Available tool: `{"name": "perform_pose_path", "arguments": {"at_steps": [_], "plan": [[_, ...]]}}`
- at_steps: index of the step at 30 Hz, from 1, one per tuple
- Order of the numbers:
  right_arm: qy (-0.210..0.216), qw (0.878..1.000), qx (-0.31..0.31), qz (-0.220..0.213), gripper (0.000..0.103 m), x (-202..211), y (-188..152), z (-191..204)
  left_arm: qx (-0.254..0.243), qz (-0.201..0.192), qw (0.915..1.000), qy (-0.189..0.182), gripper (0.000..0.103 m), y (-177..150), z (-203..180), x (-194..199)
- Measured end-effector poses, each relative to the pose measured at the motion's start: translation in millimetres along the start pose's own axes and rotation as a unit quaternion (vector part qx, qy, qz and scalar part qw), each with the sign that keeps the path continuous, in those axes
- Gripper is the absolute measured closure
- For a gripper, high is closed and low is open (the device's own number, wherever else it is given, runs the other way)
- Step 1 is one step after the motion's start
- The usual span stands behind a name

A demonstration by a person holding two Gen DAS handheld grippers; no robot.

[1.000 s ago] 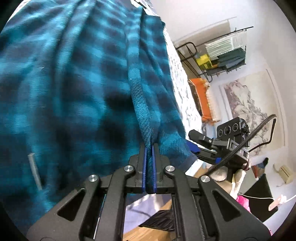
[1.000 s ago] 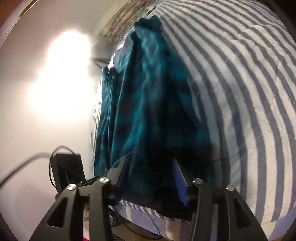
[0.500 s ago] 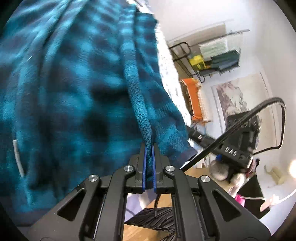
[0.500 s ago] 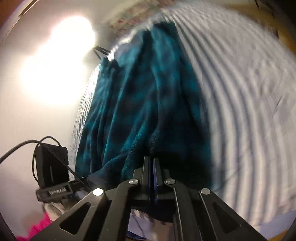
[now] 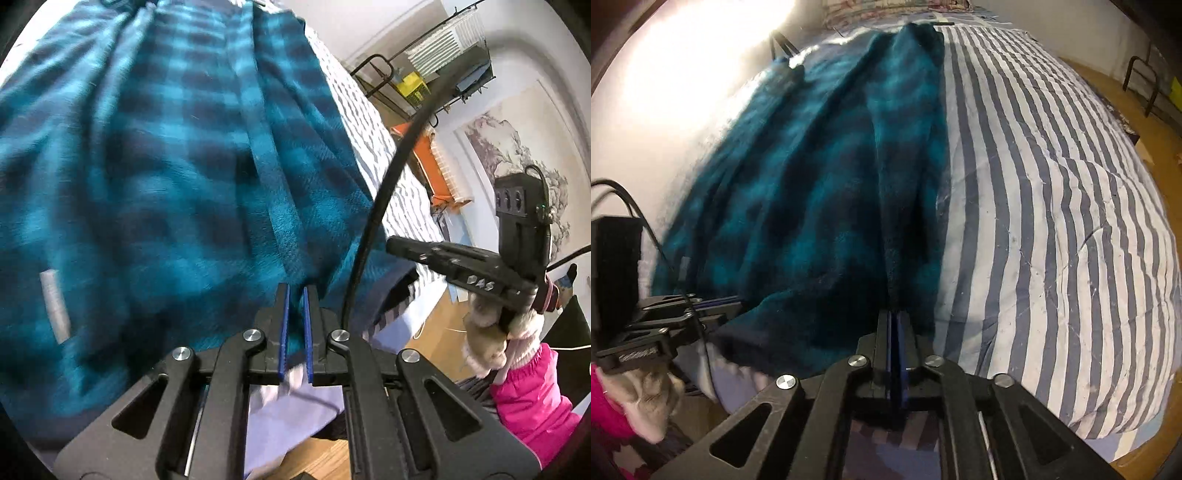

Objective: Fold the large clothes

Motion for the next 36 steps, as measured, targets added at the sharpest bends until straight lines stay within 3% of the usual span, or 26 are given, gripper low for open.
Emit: {"name": "perform_pose_path", "arguments": {"at_steps": [1, 3, 7, 11, 15, 17, 18, 19, 20, 23, 27, 32, 36], "plan": [[0.002, 1.0, 0.0, -0.012, 0.083, 8.6, -0.4, -5.5, -0.01, -0.008, 0.9999, 0.008, 0.1, 1.4, -2.5, 8.7], [-0.001, 0.998, 0.007, -0.06, 0.075, 39.2, -1.9, -10.3, -0.034, -0.024, 0.9989, 0.021, 0.1, -6.6, -4.9, 32.5], [-0.001, 0.989, 0.014, -0.146, 0.072, 103.3, -8.7, -12.7, -0.064, -0.06, 0.995, 0.048, 0.1, -15.4, -15.2, 84.1], [-0.038, 0.971, 0.003, -0.235, 0.071, 174.6, -2.5, -36.3, -0.087, -0.092, 0.9893, 0.073, 0.1, -21.2, -28.6, 149.9], [-0.088, 0.946, -0.038, -0.311, 0.064, 253.1, 15.8, -83.6, -0.098, -0.125, 0.9859, 0.054, 0.1, -12.0, -61.5, 207.8], [-0.11, 0.934, -0.05, -0.336, 0.056, 281.7, 24.7, -100.2, -0.112, -0.135, 0.9835, 0.047, 0.093, -8.6, -81.6, 221.7], [-0.119, 0.927, -0.055, -0.351, 0.049, 297.7, 31.9, -111.1, -0.119, -0.134, 0.9827, 0.044, 0.082, -7.8, -90.0, 222.7], [-0.12, 0.925, -0.056, -0.357, 0.044, 304.5, 39.9, -118.0, -0.128, -0.137, 0.9817, 0.037, 0.07, -4.8, -98.5, 216.8], [-0.119, 0.924, -0.057, -0.36, 0.042, 307.6, 47.3, -121.4, -0.131, -0.139, 0.9809, 0.034, 0.068, -1.4, -102.6, 208.0], [-0.106, 0.925, -0.067, -0.359, 0.042, 300.0, 65.4, -131.4, -0.136, -0.123, 0.9828, 0.021, 0.067, 7.2, -110.0, 157.3], [-0.077, 0.937, -0.075, -0.333, 0.042, 257.8, 78.8, -133.4, -0.126, -0.064, 0.9899, 0.005, 0.067, 17.8, -107.8, 55.6], [-0.054, 0.95, -0.043, -0.303, 0.043, 220.6, 72.7, -120.9, -0.144, -0.004, 0.989, 0.035, 0.067, 24.9, -98.7, -42.9], [-0.04, 0.951, -0.019, -0.306, 0.043, 216.1, 76.4, -124.3, -0.132, 0.028, 0.9886, 0.067, 0.067, 16.9, -77.5, -87.0]]}}
Point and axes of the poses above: each gripper's, at about its wrist camera, not at the fingertips, and x roughly against the way its jaws point, z to its left, y to its top, the point moved 7 cm from there along -x, roughly the way its jaws point, and after that the axes turned 9 degrees about -y, right-handed, at the moved point
